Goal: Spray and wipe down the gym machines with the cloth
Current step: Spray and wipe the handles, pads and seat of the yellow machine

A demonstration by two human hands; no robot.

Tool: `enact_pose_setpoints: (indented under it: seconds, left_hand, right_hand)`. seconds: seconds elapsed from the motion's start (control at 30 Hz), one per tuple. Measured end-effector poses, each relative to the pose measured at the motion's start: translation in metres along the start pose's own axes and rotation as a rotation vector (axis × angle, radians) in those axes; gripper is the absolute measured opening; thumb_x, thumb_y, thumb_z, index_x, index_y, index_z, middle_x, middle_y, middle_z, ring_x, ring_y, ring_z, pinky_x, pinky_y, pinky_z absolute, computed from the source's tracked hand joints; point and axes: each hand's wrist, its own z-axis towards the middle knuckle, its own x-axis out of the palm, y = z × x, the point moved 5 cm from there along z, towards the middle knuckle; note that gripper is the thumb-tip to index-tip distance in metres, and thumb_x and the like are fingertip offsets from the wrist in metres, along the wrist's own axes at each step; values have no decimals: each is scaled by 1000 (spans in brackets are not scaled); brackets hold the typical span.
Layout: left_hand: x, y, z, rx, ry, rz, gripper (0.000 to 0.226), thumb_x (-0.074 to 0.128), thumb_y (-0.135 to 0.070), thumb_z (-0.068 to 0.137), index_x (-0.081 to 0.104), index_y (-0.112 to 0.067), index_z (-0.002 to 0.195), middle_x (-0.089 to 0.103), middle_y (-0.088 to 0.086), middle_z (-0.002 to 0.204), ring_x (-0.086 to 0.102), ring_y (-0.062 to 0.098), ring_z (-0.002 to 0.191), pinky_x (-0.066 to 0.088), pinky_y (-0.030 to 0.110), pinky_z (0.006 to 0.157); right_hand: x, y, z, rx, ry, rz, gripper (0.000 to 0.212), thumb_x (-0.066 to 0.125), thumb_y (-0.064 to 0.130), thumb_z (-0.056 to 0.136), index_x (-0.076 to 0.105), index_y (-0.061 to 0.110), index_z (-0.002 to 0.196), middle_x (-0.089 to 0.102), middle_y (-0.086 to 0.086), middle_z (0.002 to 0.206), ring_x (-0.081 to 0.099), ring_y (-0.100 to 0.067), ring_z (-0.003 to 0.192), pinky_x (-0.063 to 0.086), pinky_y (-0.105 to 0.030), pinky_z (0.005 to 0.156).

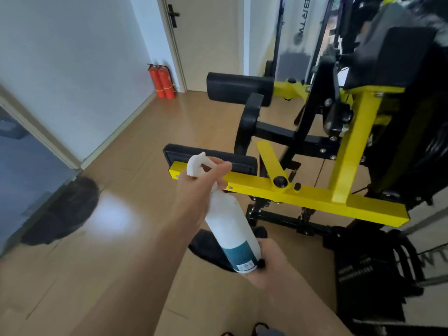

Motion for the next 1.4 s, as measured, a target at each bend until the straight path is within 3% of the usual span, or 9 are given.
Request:
enact_pose_setpoints:
  seconds: [0.17,0.27,0.37,0.47,0.57,0.73,0.93,1.1,1.4]
  left_hand:
    - [1,-11,68,74,92,182,30,85,-20,85,72,-23,112,78,-4,103,73,23,97,60,56,96]
    - [-2,-23,101,73,49,161,16,72,-19,98,67,-27,111,73,1,78,74,20,83,61,58,94]
    - [-2,-39,132,107,74,215,10,67,-23,101,66,-25,111,66,-2,68,73,20,79,63,54,91]
    - [-2,-47,163,171,112,312,10,67,-22,101,67,-22,111,64,-3,65,73,20,76,64,47,86]
    - [-7,-39,194,160,174,535,6,69,-21,99,69,-22,105,70,8,67,70,9,64,57,23,69]
    - [-25,13,233,21,427,1084,21,71,-36,93,60,-29,77,68,-7,58,63,1,56,47,28,62]
    - [-37,28,261,105,665,1365,16,65,-40,92,56,-28,97,60,-9,72,61,12,70,45,31,63]
    - [-34,36,282,121,824,1370,29,67,-48,93,49,-32,110,60,-12,70,62,10,69,50,33,70]
    - [-24,43,286,41,826,1355,48,72,-45,95,54,-22,132,53,-13,86,60,15,86,41,24,67]
  right_hand:
    - [57,29,52,-90,-36,-167,10,53,2,86,62,1,91,67,-16,85,61,-31,81,61,-51,69]
    - [87,49,72,-228,-98,-394,27,45,-3,92,59,-3,115,71,-24,106,69,-40,99,57,-55,91]
    - [113,79,80,-396,-248,-603,19,48,-2,97,61,3,111,73,-19,101,70,-36,96,59,-48,85]
    - [140,121,84,-585,-306,-711,21,53,6,99,61,4,118,67,-25,119,64,-43,112,51,-56,101]
    - [159,161,77,-744,-313,-577,18,52,7,101,59,15,115,68,-10,112,66,-29,104,55,-45,92]
    - [164,209,50,-993,-422,-449,22,52,13,101,57,26,119,65,-2,113,63,-21,105,53,-36,84]
    - [177,203,44,-1327,-651,-544,36,46,11,99,62,24,129,66,2,120,60,-17,113,49,-34,101]
    - [187,189,44,-1458,-679,-601,31,47,13,101,59,39,110,61,21,101,58,2,97,46,-16,83]
    - [178,197,32,-1500,-723,-605,32,48,14,101,66,24,125,65,13,105,60,-7,107,51,-34,101]
